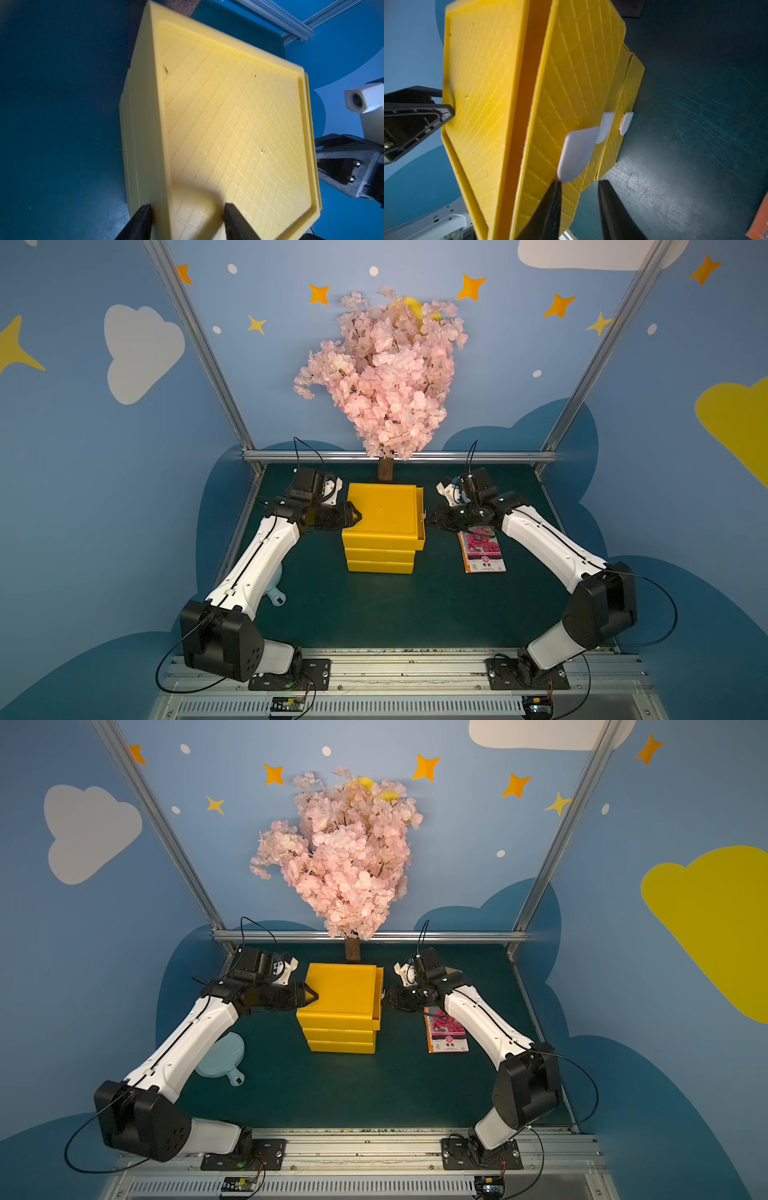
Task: Take the seed bags out of the drawer
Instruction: Close the drawer in the storage box.
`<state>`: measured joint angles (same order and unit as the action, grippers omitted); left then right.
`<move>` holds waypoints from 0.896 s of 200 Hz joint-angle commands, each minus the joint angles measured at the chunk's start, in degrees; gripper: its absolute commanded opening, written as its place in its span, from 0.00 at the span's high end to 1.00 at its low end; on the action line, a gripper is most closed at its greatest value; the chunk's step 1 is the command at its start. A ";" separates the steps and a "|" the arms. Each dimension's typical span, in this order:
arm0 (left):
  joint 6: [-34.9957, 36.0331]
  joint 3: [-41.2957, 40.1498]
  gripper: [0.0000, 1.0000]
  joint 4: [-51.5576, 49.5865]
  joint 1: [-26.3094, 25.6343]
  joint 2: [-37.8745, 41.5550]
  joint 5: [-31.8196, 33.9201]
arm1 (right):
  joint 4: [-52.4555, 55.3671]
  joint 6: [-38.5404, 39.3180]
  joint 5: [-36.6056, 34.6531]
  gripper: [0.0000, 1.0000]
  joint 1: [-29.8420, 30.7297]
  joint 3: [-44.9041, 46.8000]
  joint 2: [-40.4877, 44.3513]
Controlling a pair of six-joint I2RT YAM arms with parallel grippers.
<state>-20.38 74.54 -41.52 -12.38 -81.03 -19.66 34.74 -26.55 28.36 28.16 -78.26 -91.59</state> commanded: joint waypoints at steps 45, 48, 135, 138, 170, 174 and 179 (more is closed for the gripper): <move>2.63 0.25 0.43 -2.01 -0.82 -4.61 -1.12 | -4.36 -1.85 4.30 0.62 2.62 -4.58 -4.27; 2.59 0.32 0.43 -2.06 -0.85 -4.65 -1.28 | -4.33 -1.88 4.16 0.62 2.69 -4.66 -4.29; 2.01 1.05 0.43 -2.51 -0.84 -4.24 -0.34 | 1.91 2.77 -3.14 0.53 -1.11 0.65 3.35; 2.01 0.97 0.43 -2.59 -0.87 -4.22 -0.16 | 1.94 2.81 -2.96 0.53 -1.45 1.11 3.95; 0.93 -0.47 0.43 -1.92 -0.88 -3.12 0.06 | 2.44 3.43 -2.51 0.44 -4.29 4.84 8.65; 0.73 -0.56 0.43 -1.82 -0.89 -2.93 0.18 | 2.46 3.50 -2.57 0.44 -4.41 5.18 9.12; 0.57 -0.75 0.43 -1.77 -0.97 -2.82 -0.06 | 2.48 3.52 -2.65 0.43 -4.64 5.59 9.57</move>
<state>-19.68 76.38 -41.43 -12.25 -83.13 -19.77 35.68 -24.29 26.35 24.56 -74.50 -85.34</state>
